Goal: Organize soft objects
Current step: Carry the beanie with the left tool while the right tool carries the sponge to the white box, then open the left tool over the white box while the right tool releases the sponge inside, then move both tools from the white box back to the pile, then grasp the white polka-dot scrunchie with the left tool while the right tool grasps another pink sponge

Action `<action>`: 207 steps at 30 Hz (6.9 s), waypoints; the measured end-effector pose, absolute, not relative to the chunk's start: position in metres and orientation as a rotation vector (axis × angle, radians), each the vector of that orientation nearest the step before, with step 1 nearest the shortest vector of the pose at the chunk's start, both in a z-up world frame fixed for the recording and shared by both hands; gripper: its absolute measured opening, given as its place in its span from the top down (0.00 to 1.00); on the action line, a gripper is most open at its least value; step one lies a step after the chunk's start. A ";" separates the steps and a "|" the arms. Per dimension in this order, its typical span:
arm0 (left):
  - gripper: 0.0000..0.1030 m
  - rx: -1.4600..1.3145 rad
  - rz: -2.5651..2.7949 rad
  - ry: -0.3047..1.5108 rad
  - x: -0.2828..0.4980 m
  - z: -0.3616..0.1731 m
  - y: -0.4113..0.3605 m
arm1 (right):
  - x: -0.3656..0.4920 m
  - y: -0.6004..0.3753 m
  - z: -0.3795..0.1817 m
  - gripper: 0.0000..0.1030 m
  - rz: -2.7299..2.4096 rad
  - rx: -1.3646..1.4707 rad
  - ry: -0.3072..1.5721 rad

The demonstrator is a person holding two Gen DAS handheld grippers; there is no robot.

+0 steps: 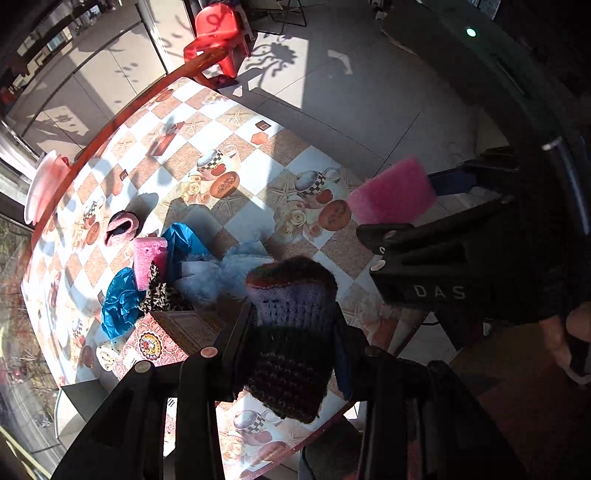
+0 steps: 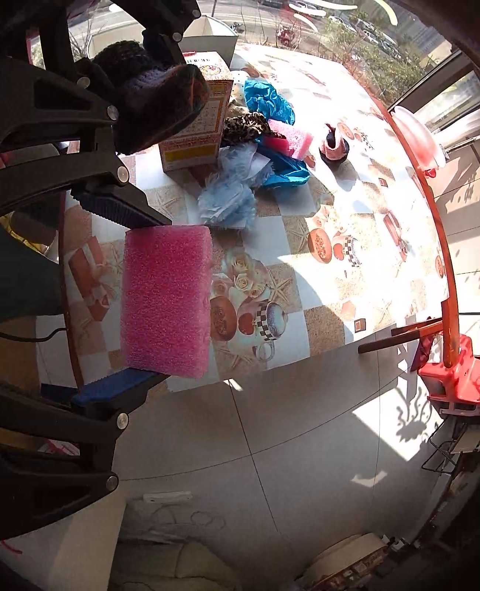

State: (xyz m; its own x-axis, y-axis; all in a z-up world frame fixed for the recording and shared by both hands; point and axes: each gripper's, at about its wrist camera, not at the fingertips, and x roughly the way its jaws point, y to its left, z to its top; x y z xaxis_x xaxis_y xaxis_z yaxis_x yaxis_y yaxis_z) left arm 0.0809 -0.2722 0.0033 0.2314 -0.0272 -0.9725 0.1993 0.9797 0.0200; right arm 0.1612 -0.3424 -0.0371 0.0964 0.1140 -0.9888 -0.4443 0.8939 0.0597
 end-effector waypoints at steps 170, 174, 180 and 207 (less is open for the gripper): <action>0.00 -0.248 0.174 1.329 0.000 -0.048 0.033 | 0.107 -0.154 0.037 0.00 0.634 -0.218 1.416; 0.00 -0.278 0.169 1.417 0.030 -0.080 0.038 | 0.137 -0.170 0.017 0.00 0.602 -0.212 1.460; 0.00 -0.236 0.185 1.549 0.057 -0.123 0.038 | 0.175 -0.180 -0.024 0.00 0.571 -0.215 1.547; 0.34 -0.252 0.198 1.758 0.085 -0.200 0.032 | 0.230 -0.097 -0.121 0.00 0.706 -0.511 1.613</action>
State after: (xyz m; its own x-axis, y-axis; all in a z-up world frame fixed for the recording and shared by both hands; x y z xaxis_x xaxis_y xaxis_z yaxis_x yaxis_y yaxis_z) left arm 0.0848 0.0324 -0.1995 -0.1906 -0.0602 -0.9798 -0.2765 0.9610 -0.0053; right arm 0.2303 -0.0974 -0.1210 -0.1622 0.0633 -0.9847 -0.6807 0.7153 0.1581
